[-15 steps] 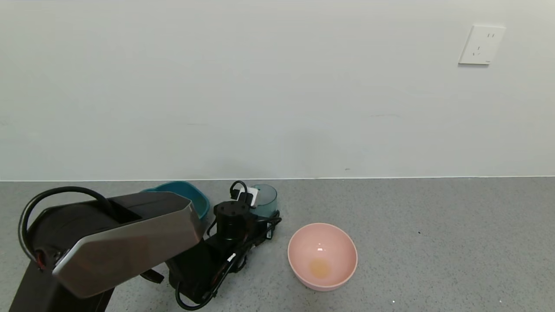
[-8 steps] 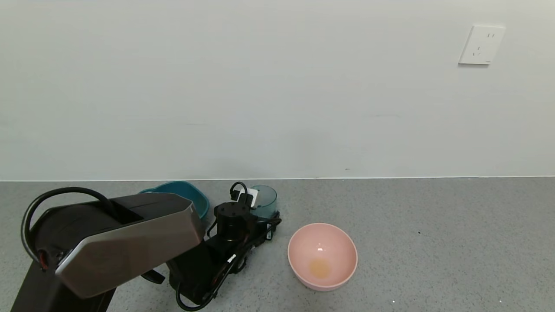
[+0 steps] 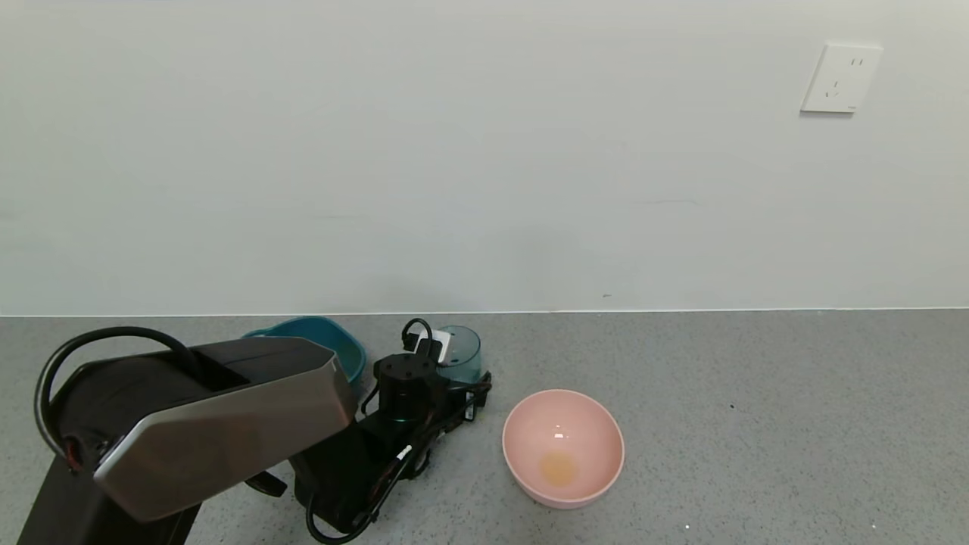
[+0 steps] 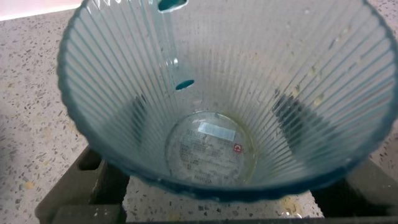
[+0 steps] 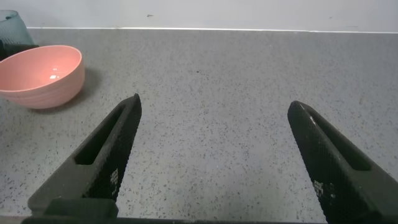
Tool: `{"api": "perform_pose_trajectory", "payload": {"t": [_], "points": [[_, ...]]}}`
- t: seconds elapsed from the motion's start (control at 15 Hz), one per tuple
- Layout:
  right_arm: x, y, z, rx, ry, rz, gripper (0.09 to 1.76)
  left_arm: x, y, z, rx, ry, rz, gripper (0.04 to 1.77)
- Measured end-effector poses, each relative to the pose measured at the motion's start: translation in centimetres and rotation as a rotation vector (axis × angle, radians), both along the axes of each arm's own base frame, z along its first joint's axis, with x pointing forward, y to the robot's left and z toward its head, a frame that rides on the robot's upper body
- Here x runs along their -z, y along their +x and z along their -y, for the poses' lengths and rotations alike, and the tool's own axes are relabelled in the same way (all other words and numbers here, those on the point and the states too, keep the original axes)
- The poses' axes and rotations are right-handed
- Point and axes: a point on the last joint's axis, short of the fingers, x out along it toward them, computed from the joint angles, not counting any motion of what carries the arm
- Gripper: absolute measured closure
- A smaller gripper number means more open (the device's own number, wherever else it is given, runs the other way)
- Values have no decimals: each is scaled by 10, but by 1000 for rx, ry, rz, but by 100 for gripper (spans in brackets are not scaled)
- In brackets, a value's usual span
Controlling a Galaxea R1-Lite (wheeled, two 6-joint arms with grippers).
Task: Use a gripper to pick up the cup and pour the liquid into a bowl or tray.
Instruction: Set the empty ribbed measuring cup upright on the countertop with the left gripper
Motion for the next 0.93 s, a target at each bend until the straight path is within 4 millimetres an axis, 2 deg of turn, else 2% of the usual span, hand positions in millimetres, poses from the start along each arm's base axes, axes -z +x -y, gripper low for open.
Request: {"api": "perform_pose_trajectory", "payload": {"t": [0.27,0.53,0.73,0.93], "points": [[0,0,0,0,0,0,14,-4,-3,-1,-6,3,-1,16],[0,0,0,0,0,0,14,-15,-17,-4,1,12,-8,13],[0,0,0,0,0,0,14,-33,-29,-10,5,19,-13,12],[0,0,0,0,0,0,14,-61,-48,-15,18,29,-28,12]]}}
